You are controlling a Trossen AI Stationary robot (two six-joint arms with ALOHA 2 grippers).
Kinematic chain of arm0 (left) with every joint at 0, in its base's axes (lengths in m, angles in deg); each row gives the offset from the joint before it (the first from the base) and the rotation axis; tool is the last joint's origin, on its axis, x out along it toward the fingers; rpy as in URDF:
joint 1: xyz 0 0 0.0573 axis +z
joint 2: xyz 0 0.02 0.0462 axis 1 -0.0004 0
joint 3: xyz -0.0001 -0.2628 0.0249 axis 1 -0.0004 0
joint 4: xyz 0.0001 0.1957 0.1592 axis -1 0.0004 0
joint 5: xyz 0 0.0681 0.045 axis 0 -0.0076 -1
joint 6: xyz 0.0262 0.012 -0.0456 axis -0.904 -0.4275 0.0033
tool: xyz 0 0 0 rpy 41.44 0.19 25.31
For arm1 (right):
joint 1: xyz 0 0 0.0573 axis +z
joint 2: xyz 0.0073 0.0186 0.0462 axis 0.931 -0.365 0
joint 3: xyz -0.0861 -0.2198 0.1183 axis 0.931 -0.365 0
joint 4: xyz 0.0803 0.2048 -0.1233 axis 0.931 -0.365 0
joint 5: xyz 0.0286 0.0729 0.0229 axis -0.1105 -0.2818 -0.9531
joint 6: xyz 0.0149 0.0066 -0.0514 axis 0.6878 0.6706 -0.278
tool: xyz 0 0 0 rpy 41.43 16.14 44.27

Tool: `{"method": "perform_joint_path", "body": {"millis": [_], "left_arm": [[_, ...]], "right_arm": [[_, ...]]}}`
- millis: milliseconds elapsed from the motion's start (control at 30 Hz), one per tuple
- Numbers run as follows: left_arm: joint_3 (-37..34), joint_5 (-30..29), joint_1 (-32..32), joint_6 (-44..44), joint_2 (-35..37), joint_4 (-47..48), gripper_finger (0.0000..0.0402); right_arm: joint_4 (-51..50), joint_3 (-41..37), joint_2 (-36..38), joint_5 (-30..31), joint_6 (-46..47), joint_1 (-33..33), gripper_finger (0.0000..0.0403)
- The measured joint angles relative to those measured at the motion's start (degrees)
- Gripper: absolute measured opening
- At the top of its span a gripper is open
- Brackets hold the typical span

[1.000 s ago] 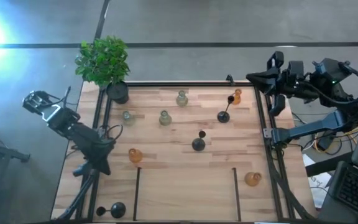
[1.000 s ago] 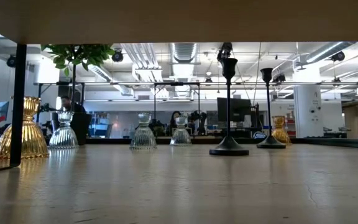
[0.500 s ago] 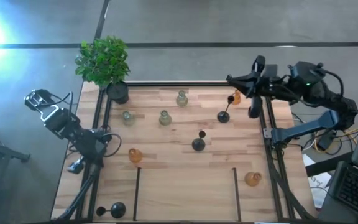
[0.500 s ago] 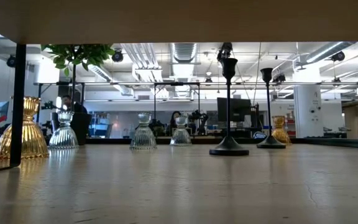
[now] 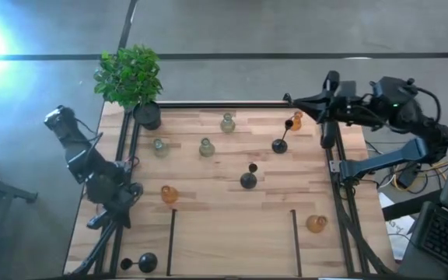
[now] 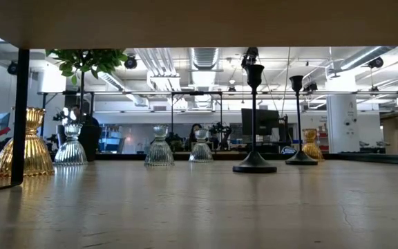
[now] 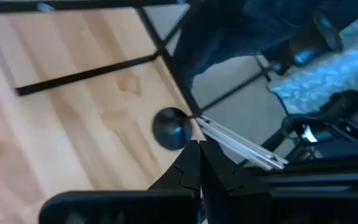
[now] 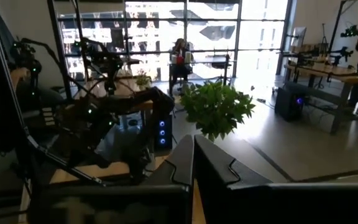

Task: Pick & Place candle stick holders
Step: Put the bottom black candle holder on the shelf

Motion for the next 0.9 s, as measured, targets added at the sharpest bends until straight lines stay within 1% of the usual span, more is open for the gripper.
{"method": "perform_joint_path", "body": {"millis": [133, 267, 400, 533, 733, 900], "left_arm": [[-3.72, -0.89, -5.77, -0.41, 0.13, -4.76, 0.0000], [-7.80, -0.92, -8.38, -1.98, 0.11, -13.07, 0.0000], [-10.90, -1.40, -8.96, -3.08, 0.14, -21.60, 0.0000], [-12.22, -2.29, -8.94, -6.11, 0.13, -26.37, 0.0000], [-12.85, -5.03, -8.92, -11.78, -0.27, -30.32, 0.0004], [-12.74, -4.98, -8.92, -15.51, -0.08, -30.43, 0.0006]], "right_arm": [[-0.01, 0.00, 1.97, 0.33, -1.73, 0.02, 0.0008], [0.10, 0.00, 3.40, 1.97, -5.06, 0.04, 0.0008], [0.93, 0.00, 4.77, 1.97, -7.01, 0.04, 0.0008], [2.63, 0.16, 6.42, 1.92, -5.15, 0.04, 0.0008], [2.50, 0.61, 10.32, 1.90, -3.78, 0.04, 0.0008], [2.54, 0.63, 13.67, 1.85, -4.19, 0.04, 0.0008]]}}
